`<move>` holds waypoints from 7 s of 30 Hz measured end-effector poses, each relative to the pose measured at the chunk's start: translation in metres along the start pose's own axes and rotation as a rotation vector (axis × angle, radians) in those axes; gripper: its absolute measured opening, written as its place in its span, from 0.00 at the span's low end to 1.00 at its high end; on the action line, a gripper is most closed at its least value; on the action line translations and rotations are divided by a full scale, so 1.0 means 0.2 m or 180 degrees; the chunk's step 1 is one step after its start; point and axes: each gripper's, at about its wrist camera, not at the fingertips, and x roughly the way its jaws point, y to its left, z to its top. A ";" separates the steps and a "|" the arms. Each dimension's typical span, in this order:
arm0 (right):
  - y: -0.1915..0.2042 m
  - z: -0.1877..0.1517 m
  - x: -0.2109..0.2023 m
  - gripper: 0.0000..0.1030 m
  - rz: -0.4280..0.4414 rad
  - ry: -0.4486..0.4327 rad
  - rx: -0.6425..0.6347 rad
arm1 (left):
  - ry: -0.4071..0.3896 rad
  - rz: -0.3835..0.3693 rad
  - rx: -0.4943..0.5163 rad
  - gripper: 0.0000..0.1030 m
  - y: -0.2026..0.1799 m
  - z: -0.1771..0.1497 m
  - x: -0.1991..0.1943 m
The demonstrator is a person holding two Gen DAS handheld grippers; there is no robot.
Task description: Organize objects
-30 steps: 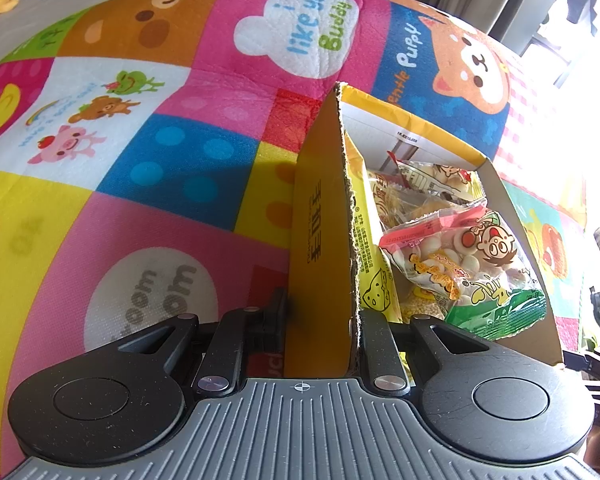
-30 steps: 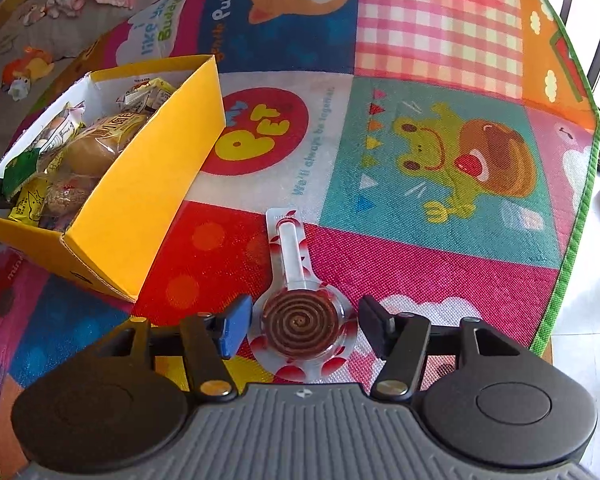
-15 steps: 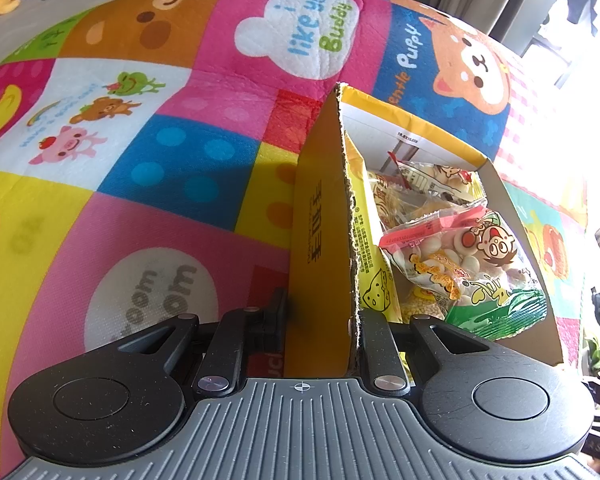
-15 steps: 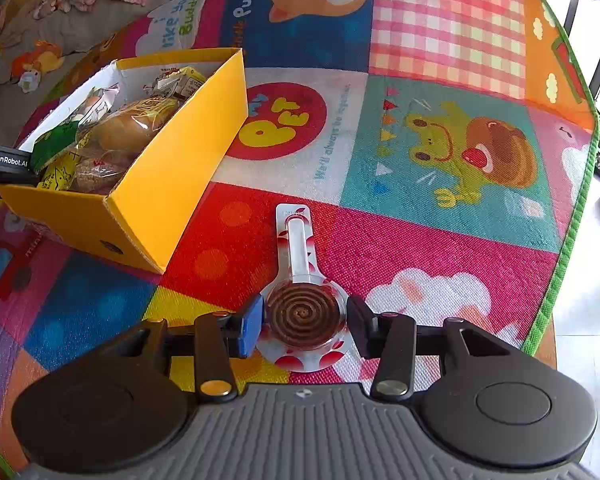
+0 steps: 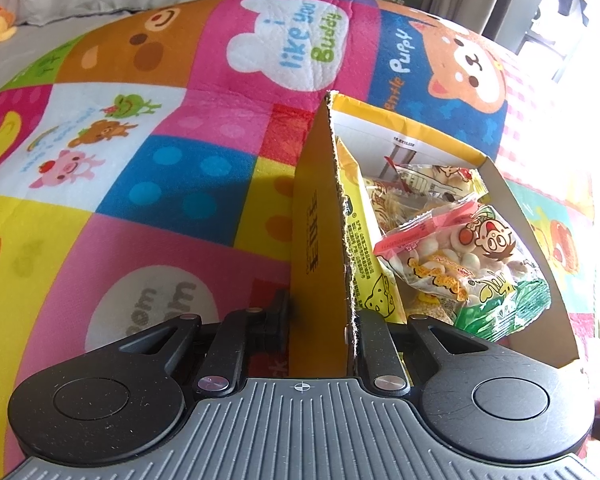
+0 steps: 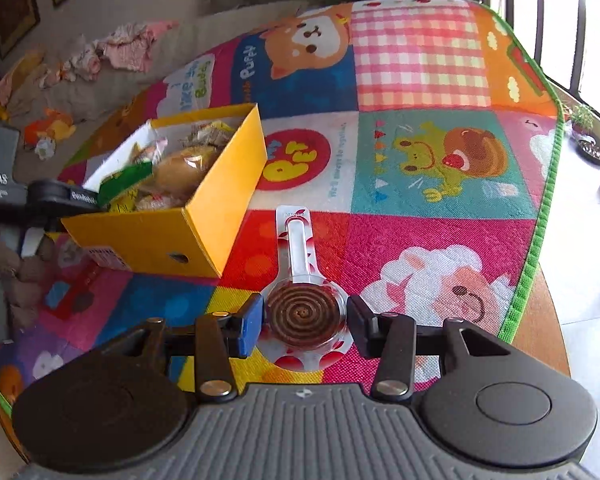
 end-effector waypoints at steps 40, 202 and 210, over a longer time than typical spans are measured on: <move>0.30 0.36 0.23 0.53 0.0381 -0.0279 -0.0034 | -0.0053 -0.0016 0.0032 0.18 0.00 0.00 0.00; 0.15 -0.22 0.25 1.00 -0.0612 -0.0267 -0.0166 | -0.0619 0.0420 0.0849 0.93 -0.42 -0.61 -0.23; 0.15 -0.21 0.25 1.00 -0.0605 -0.0259 -0.0167 | -0.0619 0.0416 0.0846 0.93 -0.42 -0.61 -0.23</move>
